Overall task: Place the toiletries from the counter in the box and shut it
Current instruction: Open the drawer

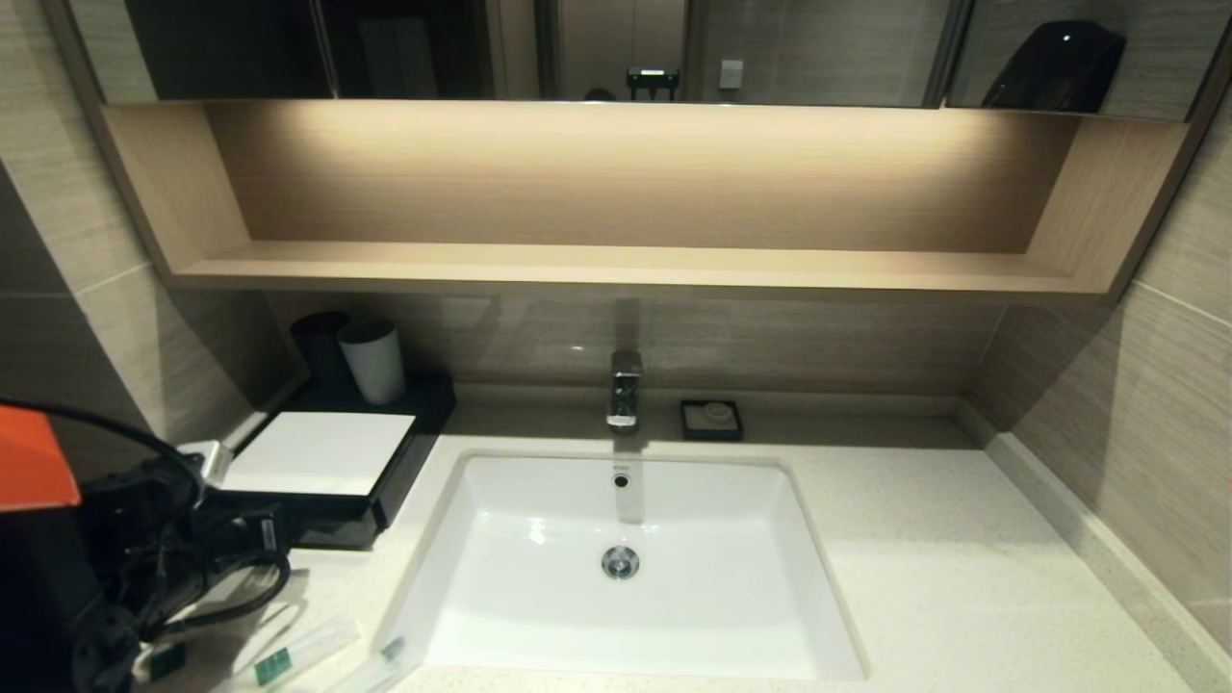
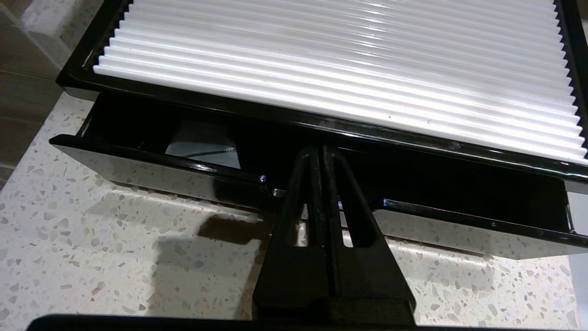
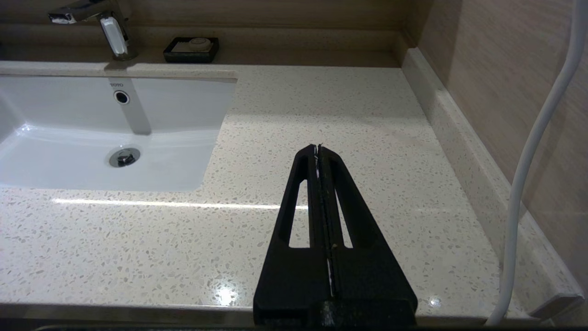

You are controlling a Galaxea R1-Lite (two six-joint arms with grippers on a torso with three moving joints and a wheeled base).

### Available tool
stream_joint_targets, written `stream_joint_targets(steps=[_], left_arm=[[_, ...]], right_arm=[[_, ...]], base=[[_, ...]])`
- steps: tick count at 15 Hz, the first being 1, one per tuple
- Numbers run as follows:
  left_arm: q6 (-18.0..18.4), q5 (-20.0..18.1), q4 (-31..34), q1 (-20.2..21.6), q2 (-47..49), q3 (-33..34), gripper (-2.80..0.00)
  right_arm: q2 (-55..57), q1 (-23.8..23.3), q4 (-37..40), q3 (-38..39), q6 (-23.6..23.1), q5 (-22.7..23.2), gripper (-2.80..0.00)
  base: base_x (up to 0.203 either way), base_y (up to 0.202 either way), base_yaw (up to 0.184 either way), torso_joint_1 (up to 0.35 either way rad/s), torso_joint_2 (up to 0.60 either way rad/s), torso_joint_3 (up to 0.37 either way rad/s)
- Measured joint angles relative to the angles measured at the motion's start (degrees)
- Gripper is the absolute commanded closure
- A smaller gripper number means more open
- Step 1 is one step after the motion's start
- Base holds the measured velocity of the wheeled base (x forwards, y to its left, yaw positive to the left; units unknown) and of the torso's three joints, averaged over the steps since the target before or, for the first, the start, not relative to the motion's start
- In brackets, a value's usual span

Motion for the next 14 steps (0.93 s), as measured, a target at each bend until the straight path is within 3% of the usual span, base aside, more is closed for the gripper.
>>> stream_joint_targets(steps=[14], left_arm=[[0.0, 0.0, -0.1, -0.1, 1.5, -1.8, 0.0]], right_arm=[[0.0, 0.0, 0.0, 0.0, 0.0, 0.0, 0.0]], base=[[0.0, 0.0, 0.0, 0.0, 0.0, 0.0]])
